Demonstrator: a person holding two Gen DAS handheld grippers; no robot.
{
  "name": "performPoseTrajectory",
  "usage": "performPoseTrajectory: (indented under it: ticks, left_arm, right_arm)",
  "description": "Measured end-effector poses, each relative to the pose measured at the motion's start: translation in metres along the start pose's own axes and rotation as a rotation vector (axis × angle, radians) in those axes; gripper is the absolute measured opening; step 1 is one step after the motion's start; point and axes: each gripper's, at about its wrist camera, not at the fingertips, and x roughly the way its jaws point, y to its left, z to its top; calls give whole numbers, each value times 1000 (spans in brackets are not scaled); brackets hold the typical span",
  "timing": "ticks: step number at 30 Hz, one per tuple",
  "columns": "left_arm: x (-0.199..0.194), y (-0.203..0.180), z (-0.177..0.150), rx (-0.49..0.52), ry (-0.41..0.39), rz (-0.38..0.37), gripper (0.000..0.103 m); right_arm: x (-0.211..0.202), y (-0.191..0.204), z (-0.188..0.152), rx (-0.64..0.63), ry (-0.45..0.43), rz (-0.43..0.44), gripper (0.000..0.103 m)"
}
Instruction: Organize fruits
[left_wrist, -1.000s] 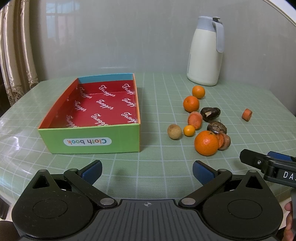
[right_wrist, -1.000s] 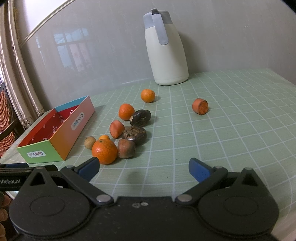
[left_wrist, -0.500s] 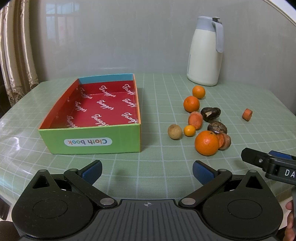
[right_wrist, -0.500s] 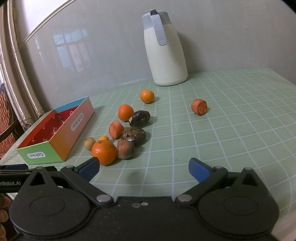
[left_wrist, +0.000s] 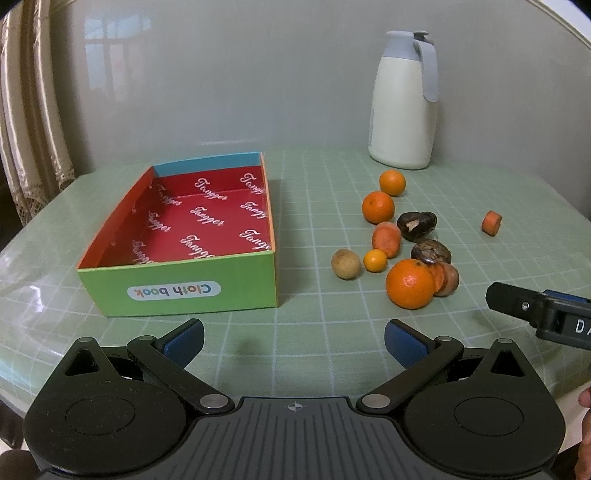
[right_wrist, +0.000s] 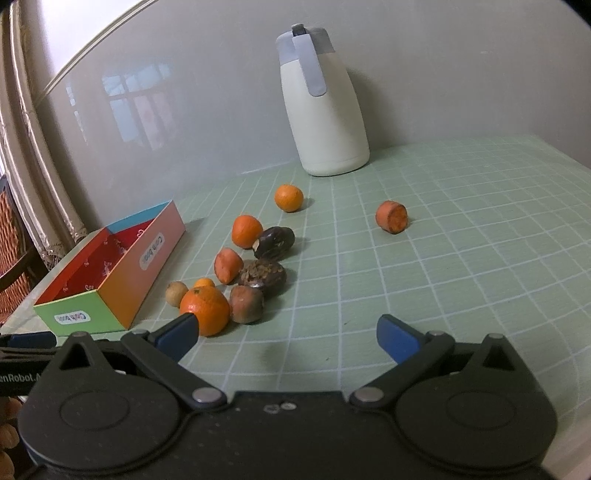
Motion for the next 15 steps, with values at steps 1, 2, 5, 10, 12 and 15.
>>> performPoseTrajectory:
  ticks: [1, 2, 5, 10, 12, 15]
  left_arm:
    - [-1, -1, 0, 13, -14, 8, 103]
    - [-2, -2, 0, 15, -29, 10, 103]
    - [-3, -3, 0, 1, -41, -9, 103]
    - [-3, -9, 1, 20, -39, -26, 103]
    - [-5, -14, 2, 63, -54, -6, 103]
    - [-6, -21, 4, 123, -67, 14, 103]
  right_arm:
    - [0, -1, 0, 13, 13, 4, 103]
    - [0, -1, 0, 18, 13, 5, 103]
    - [-2, -2, 1, -6, -7, -7, 103]
    - [-5, -5, 3, 7, -18, -11, 103]
    - [-5, -8, 3, 28, -12, -9, 103]
    - [-7, -12, 4, 41, -25, -17, 103]
